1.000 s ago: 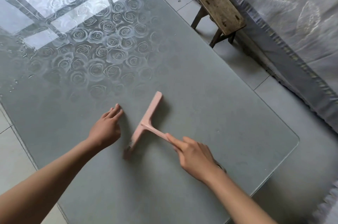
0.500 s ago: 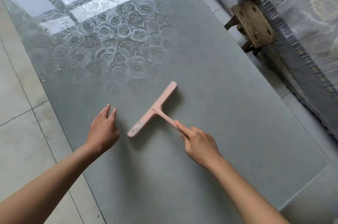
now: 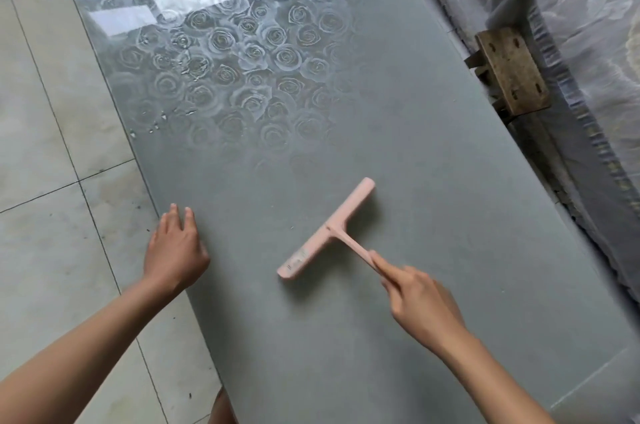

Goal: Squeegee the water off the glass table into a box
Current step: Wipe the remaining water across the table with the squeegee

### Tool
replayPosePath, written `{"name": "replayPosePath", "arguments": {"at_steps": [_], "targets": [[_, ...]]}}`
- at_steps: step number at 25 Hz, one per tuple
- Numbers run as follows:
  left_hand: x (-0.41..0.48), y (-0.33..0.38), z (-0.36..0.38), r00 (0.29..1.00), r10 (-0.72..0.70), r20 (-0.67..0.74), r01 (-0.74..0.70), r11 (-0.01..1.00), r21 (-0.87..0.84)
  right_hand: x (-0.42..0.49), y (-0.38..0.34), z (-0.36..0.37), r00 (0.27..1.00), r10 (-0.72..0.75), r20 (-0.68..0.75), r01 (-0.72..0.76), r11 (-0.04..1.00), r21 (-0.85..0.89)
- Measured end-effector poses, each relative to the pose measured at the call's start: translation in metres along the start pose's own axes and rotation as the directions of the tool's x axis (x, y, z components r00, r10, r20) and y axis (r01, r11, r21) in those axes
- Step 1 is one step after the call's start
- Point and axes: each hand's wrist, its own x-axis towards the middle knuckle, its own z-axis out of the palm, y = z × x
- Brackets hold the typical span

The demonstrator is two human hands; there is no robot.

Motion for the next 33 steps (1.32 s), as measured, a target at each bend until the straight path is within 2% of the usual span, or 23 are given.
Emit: {"name": "replayPosePath", "arguments": {"at_steps": [3,6,9,12,15,18,21,23,25,28,30,33], "targets": [[0.004,-0.01,0.0,0.998,-0.057,0.038,0.062,0.99,-0.125,0.06,-0.077,-0.005,0.995,-0.082,-0.053,0.084,0.996,0.034],[0.013,-0.023,-0.003,0.992,-0.094,0.08,0.111,0.96,-0.256,0.065,-0.082,-0.023,0.989,-0.097,-0.115,0.098,0.995,0.007],[0.022,-0.039,-0.003,0.993,-0.091,0.076,0.113,0.924,-0.364,0.015,-0.039,-0.027,0.997,0.047,-0.06,-0.051,0.996,-0.071],[0.034,-0.054,0.001,0.994,-0.097,0.047,0.108,0.894,-0.435,-0.005,-0.039,-0.012,0.988,0.154,-0.015,-0.154,0.983,-0.097],[0.048,-0.064,0.0,0.98,-0.186,0.064,0.189,0.806,-0.561,0.018,-0.068,-0.005,0.999,0.037,-0.01,-0.037,0.998,-0.047],[0.057,-0.064,-0.002,0.976,-0.166,0.145,0.22,0.771,-0.598,0.071,-0.128,-0.001,0.997,-0.064,-0.032,0.065,0.998,0.023],[0.066,-0.067,-0.007,0.938,-0.187,0.292,0.344,0.622,-0.703,0.106,-0.18,-0.013,0.987,-0.136,-0.084,0.138,0.99,0.014],[0.071,-0.073,-0.015,0.918,-0.173,0.357,0.391,0.547,-0.74,0.096,-0.167,-0.026,0.981,-0.144,-0.129,0.144,0.99,-0.009],[0.076,-0.08,-0.023,0.907,-0.185,0.378,0.419,0.491,-0.764,0.072,-0.136,-0.036,0.994,-0.067,-0.091,0.067,0.998,0.005],[0.08,-0.083,-0.03,0.9,-0.188,0.393,0.436,0.348,-0.83,0.048,-0.126,-0.026,0.998,0.062,-0.002,-0.062,0.997,-0.045],[0.085,-0.083,-0.032,0.898,-0.18,0.402,0.439,0.281,-0.854,0.069,-0.159,-0.013,0.999,-0.015,-0.042,0.013,0.999,-0.034],[0.084,-0.083,-0.033,0.896,-0.177,0.408,0.441,0.24,-0.865,0.125,-0.211,-0.015,0.99,-0.089,-0.108,0.086,0.996,-0.036]]}}
